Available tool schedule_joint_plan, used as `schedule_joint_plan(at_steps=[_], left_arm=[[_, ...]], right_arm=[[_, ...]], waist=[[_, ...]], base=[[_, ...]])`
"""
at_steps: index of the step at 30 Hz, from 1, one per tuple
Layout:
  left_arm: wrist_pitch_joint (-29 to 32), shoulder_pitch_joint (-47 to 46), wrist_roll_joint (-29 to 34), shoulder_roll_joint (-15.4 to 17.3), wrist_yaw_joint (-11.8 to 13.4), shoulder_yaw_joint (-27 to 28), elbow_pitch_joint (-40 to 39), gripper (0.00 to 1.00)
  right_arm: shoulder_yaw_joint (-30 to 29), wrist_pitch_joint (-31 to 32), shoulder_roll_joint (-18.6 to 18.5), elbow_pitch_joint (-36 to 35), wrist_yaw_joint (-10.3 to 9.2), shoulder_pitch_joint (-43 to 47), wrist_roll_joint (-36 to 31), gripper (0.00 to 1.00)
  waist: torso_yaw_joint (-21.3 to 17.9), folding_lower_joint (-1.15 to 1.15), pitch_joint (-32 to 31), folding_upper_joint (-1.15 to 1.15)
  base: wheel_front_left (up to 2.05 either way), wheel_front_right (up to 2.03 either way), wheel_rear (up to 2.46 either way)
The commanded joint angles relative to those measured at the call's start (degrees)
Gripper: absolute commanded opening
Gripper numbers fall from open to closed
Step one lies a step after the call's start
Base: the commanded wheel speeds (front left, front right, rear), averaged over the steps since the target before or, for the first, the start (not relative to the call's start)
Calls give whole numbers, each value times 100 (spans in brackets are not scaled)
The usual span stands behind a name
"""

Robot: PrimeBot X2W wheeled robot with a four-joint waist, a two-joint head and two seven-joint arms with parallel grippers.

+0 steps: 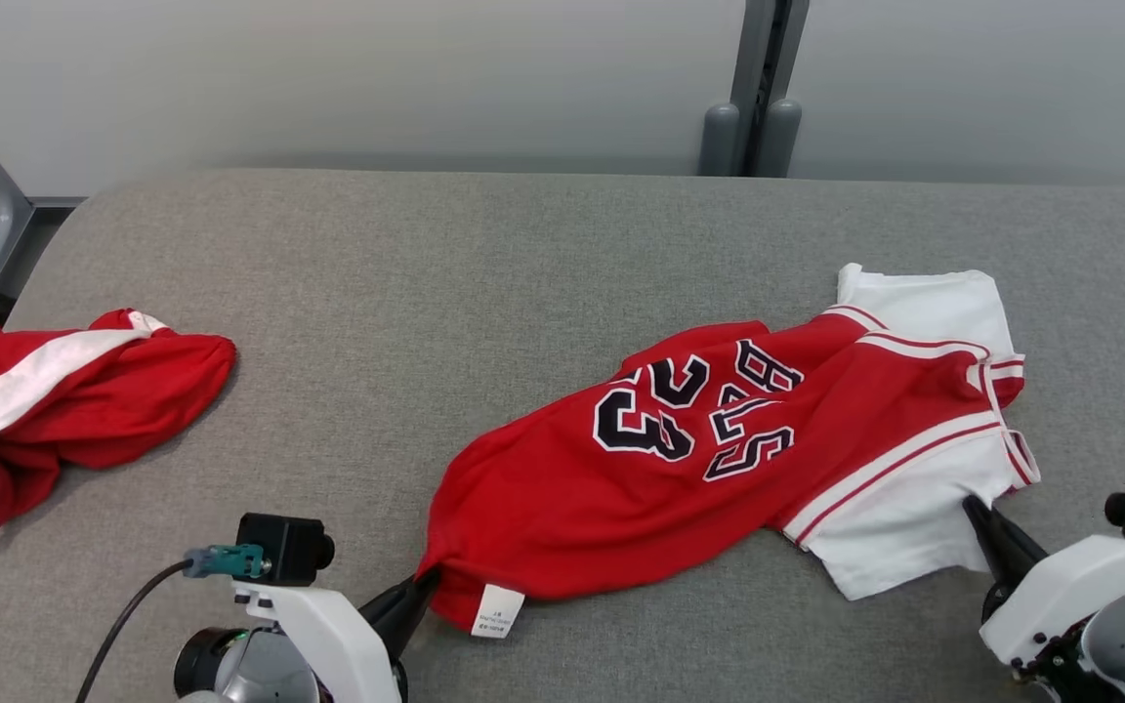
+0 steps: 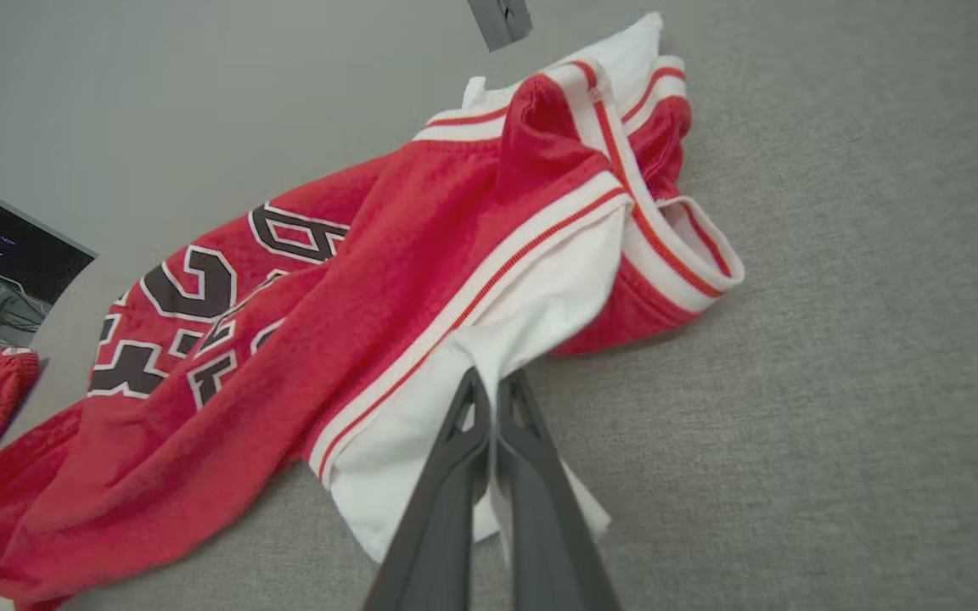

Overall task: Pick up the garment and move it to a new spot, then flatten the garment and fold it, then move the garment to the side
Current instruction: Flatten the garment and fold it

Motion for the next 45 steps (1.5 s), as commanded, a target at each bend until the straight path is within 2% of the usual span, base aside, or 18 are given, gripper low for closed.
schedule_joint_plan(at_steps=[1,6,11,14,15,17,21,26,33,36,41,45], left_arm=[[74,14,-144,29,-84,49,-185,0],[339,-334,-248,326,-190,234,-545,0],[536,-1114,-343,439,-340,466,-456,0],[631,-1853,-492,320,-504,609,-277,0],[740,-2470,-554,302,-603,716,-96,0],[870,-3098,-711,174,-699,824,136,0],[1200,-4502,-785,148,-847,924,788,0],[1399,-6306,-715,-24,-961,959,1689,0],[1231,-8313,-390,-151,-1079,845,2994,0],[931,-8883,-226,-153,-1107,799,3522,0],[521,-9490,-109,-164,-1115,788,4181,0],[168,-9813,-123,-297,-1120,743,4657,0]], right_arm=[[-50,76,-94,-199,11,49,169,0],[-246,351,-275,-823,12,-136,797,0],[-404,670,-378,-1259,12,-725,1289,0],[-414,868,-390,-1377,12,-1344,1611,0],[-404,1002,-410,-1413,12,-1904,1775,0],[-402,1067,-406,-1343,12,-2509,1865,0],[-420,1070,-382,-960,12,-3870,1906,0],[-336,1055,-585,-333,12,-5583,1842,0],[-275,346,-690,795,12,-7720,1721,0],[-178,-57,-744,1252,12,-8425,1626,0],[-70,-568,-709,1776,11,-9106,1646,0],[280,-704,-743,2093,11,-9459,1700,0]], waist=[[-56,0,-44,0],[-188,0,-18,0],[-322,0,259,0],[-384,0,582,0],[-431,0,885,0],[-476,0,1180,0],[-579,0,1801,0],[-617,0,2474,0],[-702,0,2913,0],[-751,0,2920,0],[-810,0,2853,0],[-827,0,2781,0]], base=[[0,0,0],[0,0,0],[0,0,0],[0,0,0],[0,0,0],[0,0,0],[0,0,0],[0,0,0],[0,0,0],[0,0,0],[0,0,0],[0,0,0]])
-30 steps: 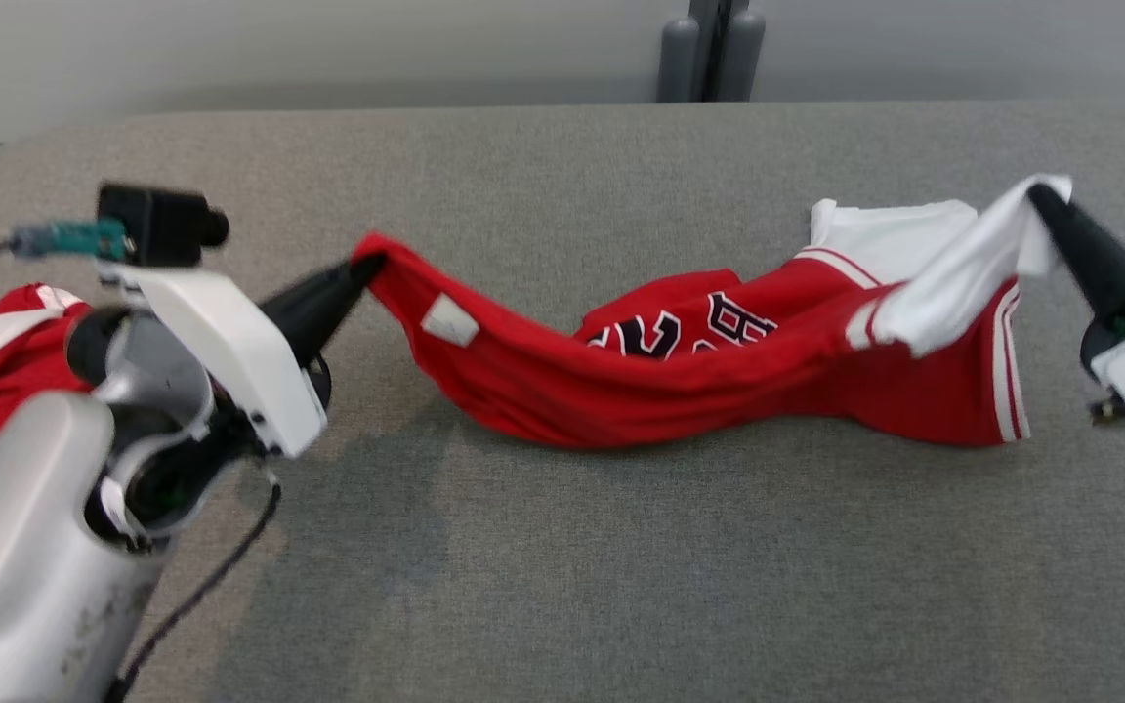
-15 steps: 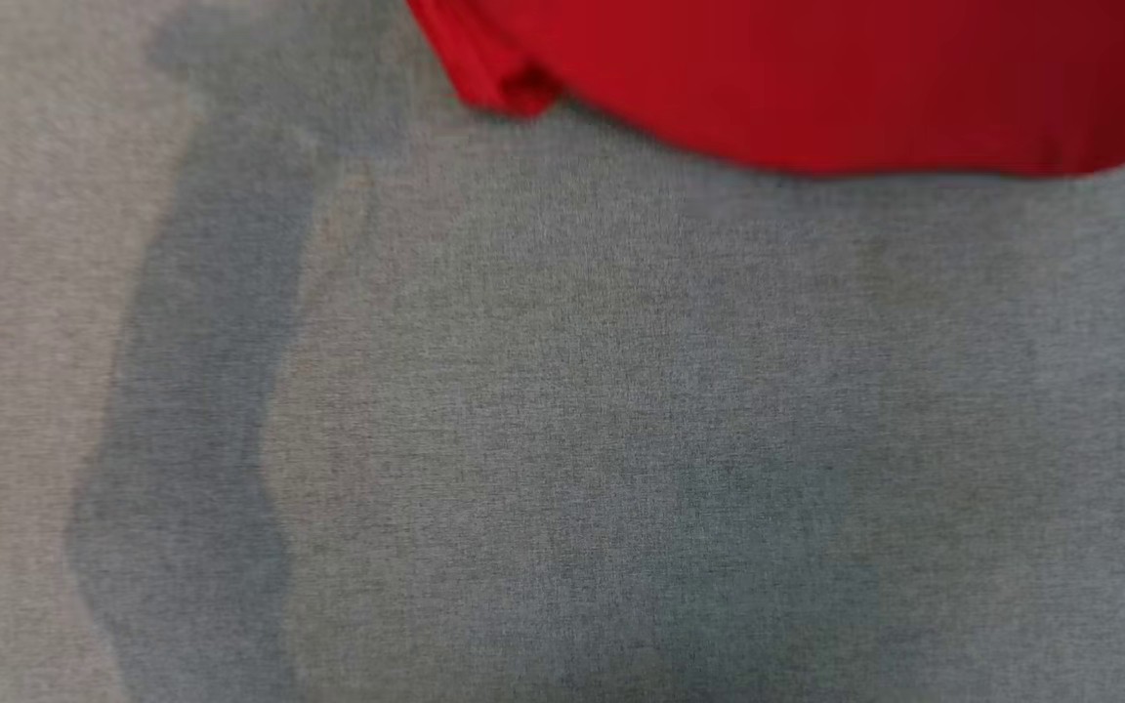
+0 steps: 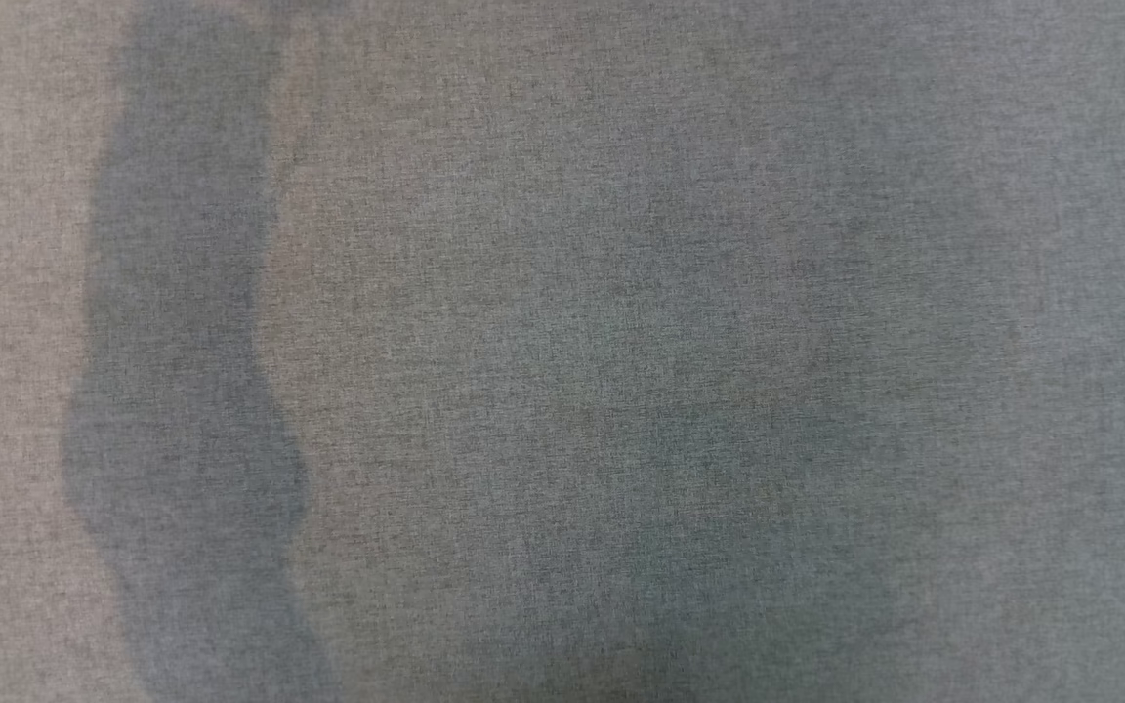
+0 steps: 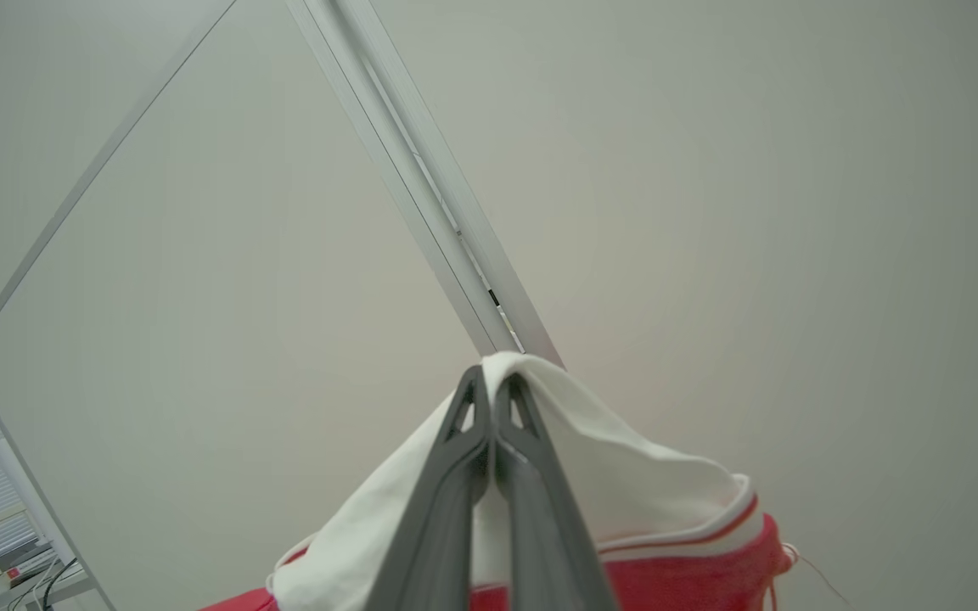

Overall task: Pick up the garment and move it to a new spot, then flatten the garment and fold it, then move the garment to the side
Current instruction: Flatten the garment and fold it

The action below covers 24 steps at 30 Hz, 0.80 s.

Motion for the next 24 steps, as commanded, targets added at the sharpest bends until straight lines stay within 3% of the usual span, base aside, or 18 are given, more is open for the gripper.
schedule_joint_plan(at_steps=[1,10,19,24], left_arm=[[-29,-26,-44,-39,-3,-55,73,0],[196,656,-586,79,-7,-874,-118,0],[533,2659,-1686,640,-8,-1894,-1162,0],[1115,3663,-2434,871,-9,-2191,-1660,0]], right_arm=[[92,-34,-5,19,11,-9,66,0],[1030,229,-303,-236,12,579,628,0],[1900,634,-1211,-1254,12,2567,1330,0],[2139,1452,-1880,-1775,12,3859,1788,0]], waist=[[1,0,-4,0],[120,0,2,0],[173,0,-843,0],[195,0,-1445,0]], base=[[0,0,0],[0,0,0],[0,0,0],[0,0,0]])
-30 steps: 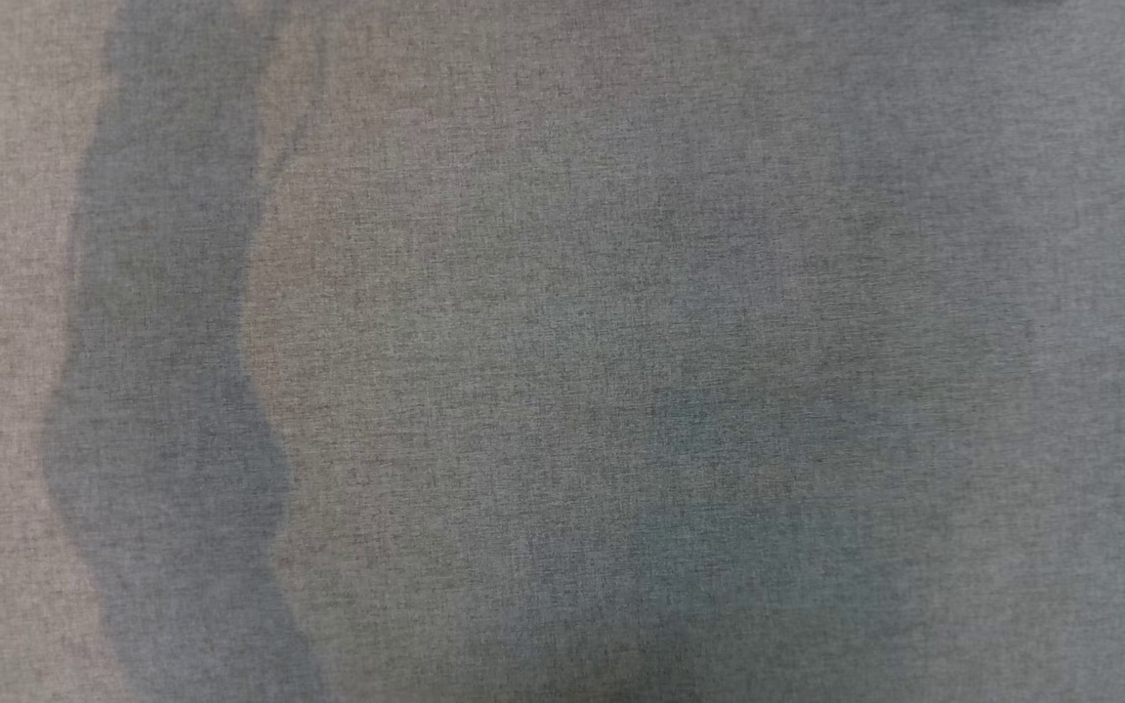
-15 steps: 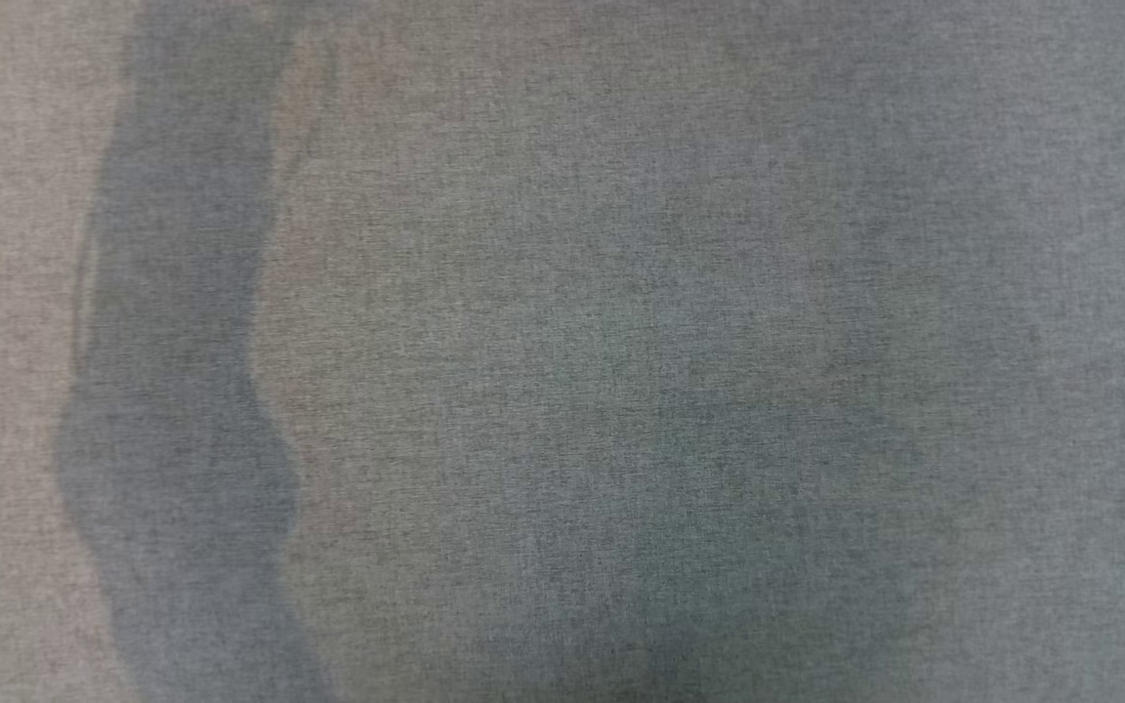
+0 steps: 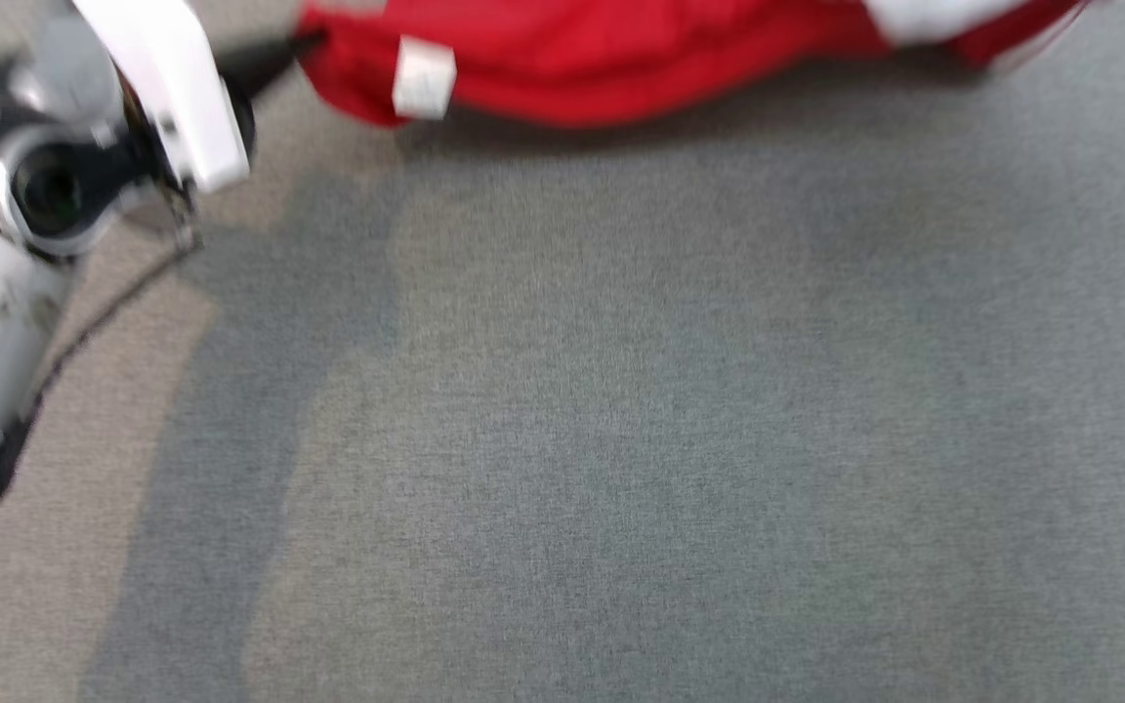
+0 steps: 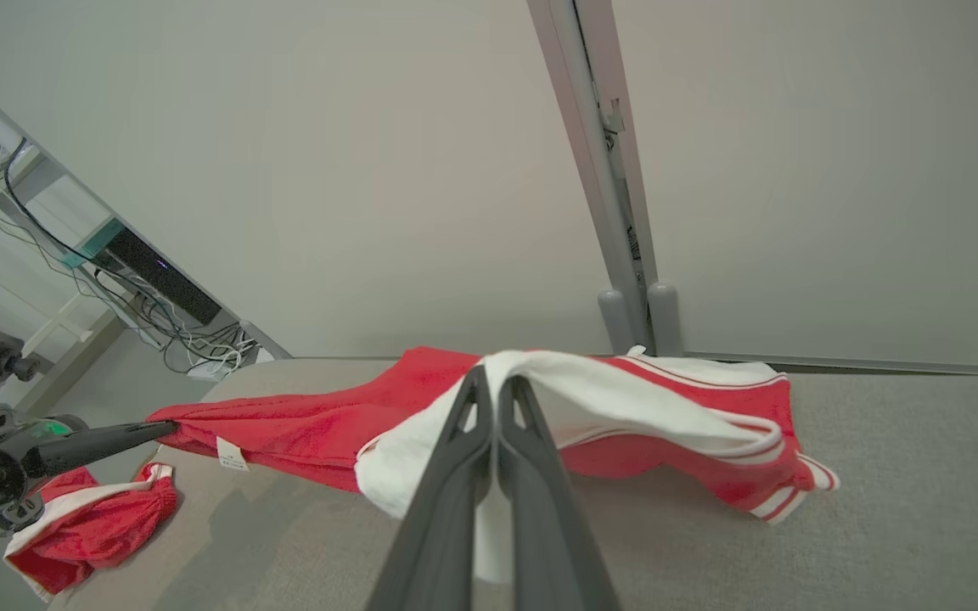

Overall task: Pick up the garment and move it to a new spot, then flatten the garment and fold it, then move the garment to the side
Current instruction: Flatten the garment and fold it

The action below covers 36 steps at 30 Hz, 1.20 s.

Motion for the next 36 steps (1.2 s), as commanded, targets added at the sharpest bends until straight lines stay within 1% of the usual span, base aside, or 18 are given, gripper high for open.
schedule_joint_plan(at_steps=[1,4,7,8,11,12,15,17,20,22,25,29,33,36], left_arm=[[217,273,-191,76,-6,-62,-108,0],[681,741,-507,276,-7,-212,-392,0],[1111,1217,-776,508,-6,-354,-704,0],[1384,1513,-939,684,47,-447,-915,0],[1715,1943,-1130,983,150,-573,-1344,0],[1715,1943,-1130,983,150,-573,-1344,0],[2039,2374,-1373,1303,345,-690,-1929,0],[2144,2605,-1479,1530,487,-715,-2341,0],[2239,2982,-1648,1826,729,-777,-2959,0],[2354,3196,-1773,2056,890,-815,-3350,0],[2462,3425,-1921,2351,1119,-842,-3827,0],[2558,3477,-1977,2533,1329,-840,-4178,0],[2805,3116,-1918,2536,1510,-811,-4268,0],[3113,2772,-2011,2408,1634,-751,-4082,0]], right_arm=[[37,243,-191,-141,13,349,120,0],[7,746,-491,-407,13,1144,378,0],[-42,1113,-688,-694,13,1930,515,0],[-69,1339,-811,-937,13,2435,544,0],[-209,1689,-980,-1319,13,3246,629,0],[-209,1689,-980,-1319,13,3246,629,0],[-433,2115,-1171,-1653,13,4136,762,0],[-669,2342,-1306,-1908,13,4728,790,0],[-1014,2679,-1453,-2455,13,5667,653,0],[-1351,2880,-1445,-2851,13,6219,554,0],[-1879,3247,-1245,-3388,13,6898,356,0],[-2555,3831,-688,-3852,13,7242,-12,0],[-3075,4592,-16,-3953,13,6932,-378,0],[-3402,5219,548,-3769,13,6330,-729,0]], waist=[[14,0,-437,0],[-16,0,-769,0],[-61,0,-1050,0],[-87,0,-1236,0],[-115,0,-1473,0],[-115,0,-1473,0],[-123,0,-1687,0],[-112,0,-1784,0],[-91,0,-1882,0],[-87,0,-1917,0],[-87,0,-1912,0],[-51,0,-1769,0],[24,0,-1433,0],[71,0,-1123,0]], base=[[0,0,0],[0,0,0],[0,0,0],[0,0,0],[0,0,0],[0,0,0],[0,0,0],[0,0,0],[0,0,0],[0,0,0],[0,0,0],[0,0,0],[0,0,0],[0,0,0]])
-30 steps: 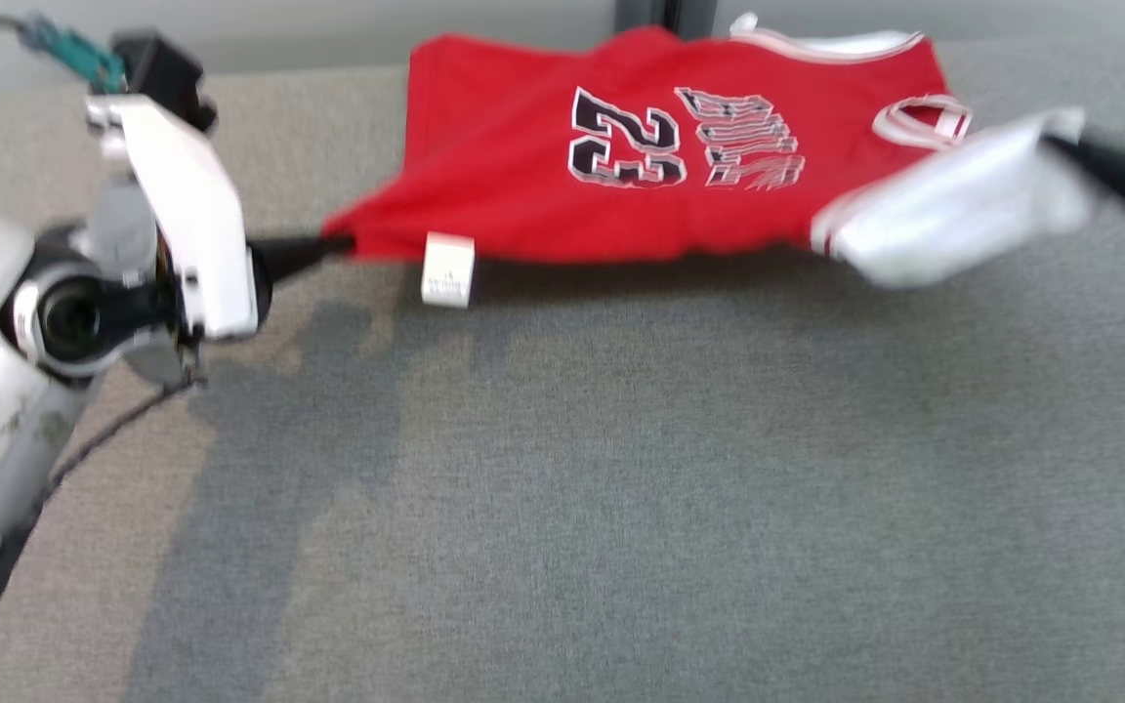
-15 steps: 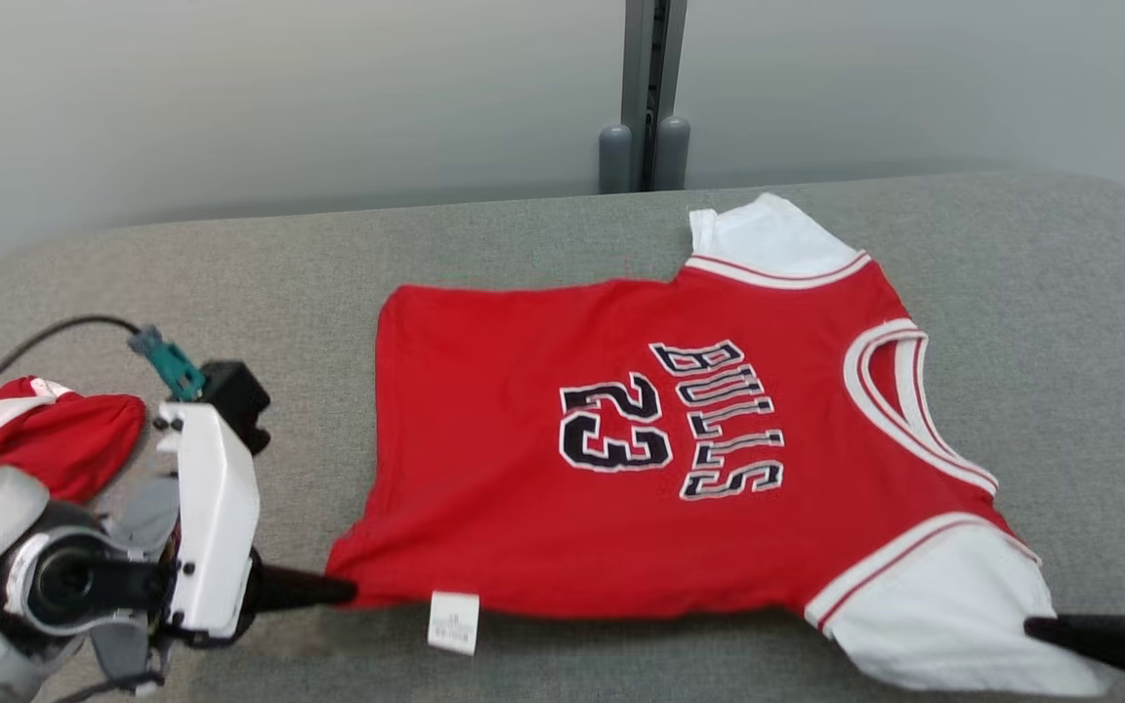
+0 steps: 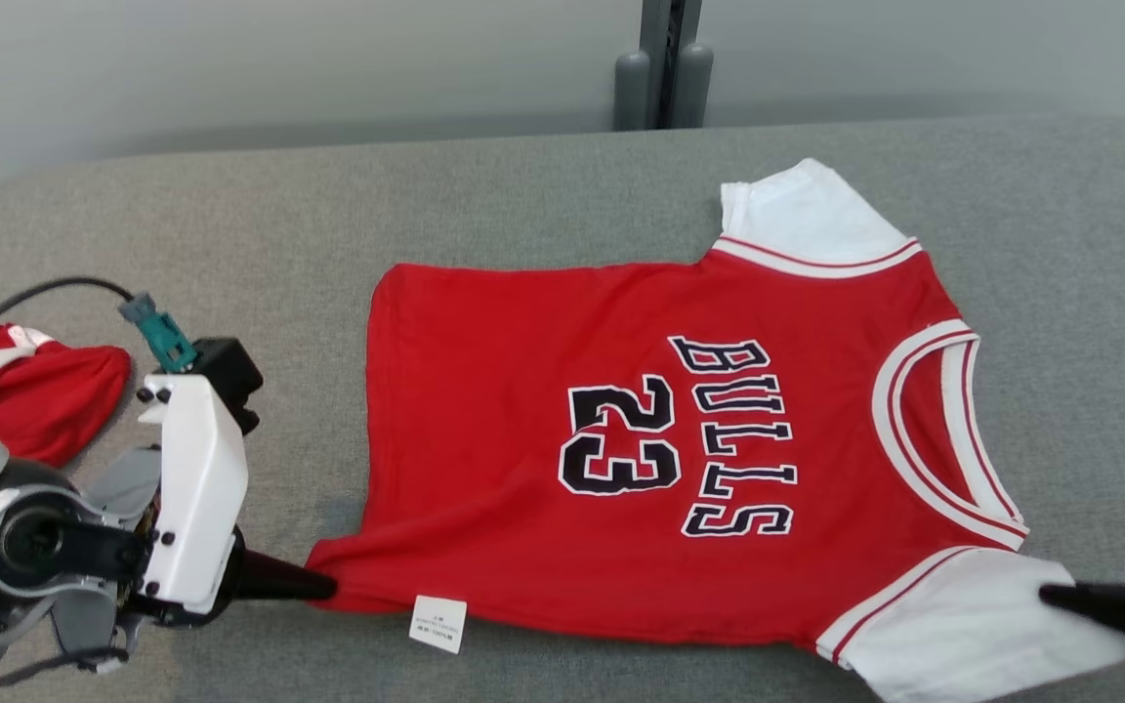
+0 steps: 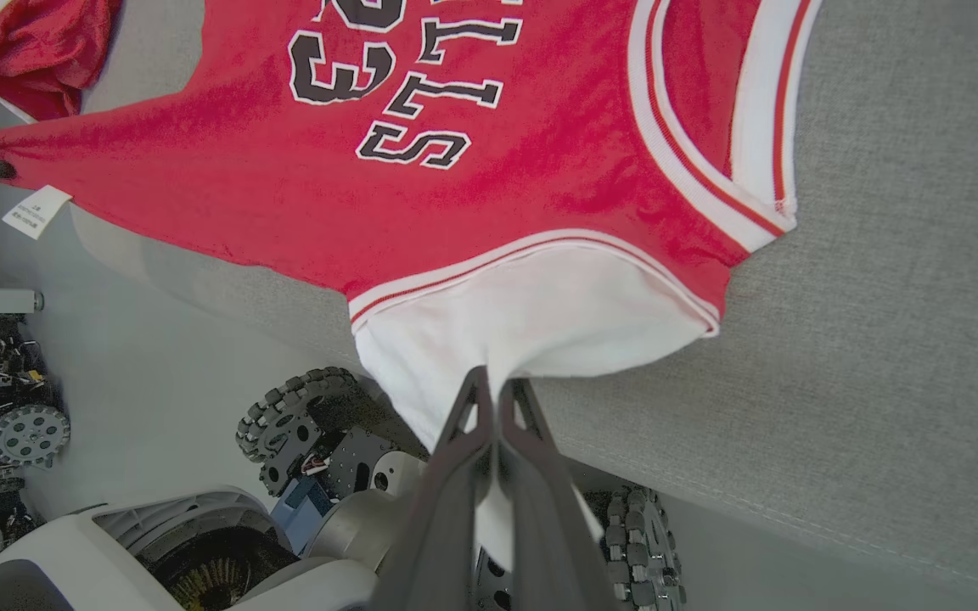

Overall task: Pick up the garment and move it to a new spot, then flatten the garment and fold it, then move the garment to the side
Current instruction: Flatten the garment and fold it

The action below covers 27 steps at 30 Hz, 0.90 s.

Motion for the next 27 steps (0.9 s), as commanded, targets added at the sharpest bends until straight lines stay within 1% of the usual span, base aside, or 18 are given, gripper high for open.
schedule_joint_plan(at_steps=[1,4,6,9,12,17,21,27], left_arm=[[180,-251,-73,-77,78,48,143,0],[462,-657,-43,-218,198,70,420,0],[610,-893,19,-318,272,54,617,0],[761,-1176,49,-470,320,62,880,0],[824,-1346,79,-571,296,86,1115,0],[789,-1468,97,-692,197,119,1340,0],[735,-1489,72,-775,149,163,1444,0],[633,-1586,219,-913,49,129,1689,0]], right_arm=[[-179,330,307,178,12,-435,-221,0],[-441,900,868,535,12,-1270,-751,0],[-586,1144,1191,810,12,-1793,-1162,0],[-796,1312,1582,1160,12,-2444,-1680,0],[-979,1372,1842,1444,12,-2897,-2075,0],[-1147,1387,2048,1721,12,-3265,-2421,0],[-1226,1390,2089,1778,12,-3399,-2517,0],[-1304,1391,2219,1817,12,-3622,-2658,0]], waist=[[78,0,377,0],[94,0,632,0],[93,0,799,0],[90,0,980,0],[74,0,1117,0],[50,0,1260,0],[33,0,1306,0],[-25,0,1362,0]], base=[[0,0,0],[0,0,0],[0,0,0],[0,0,0],[0,0,0],[0,0,0],[0,0,0],[0,0,0]])
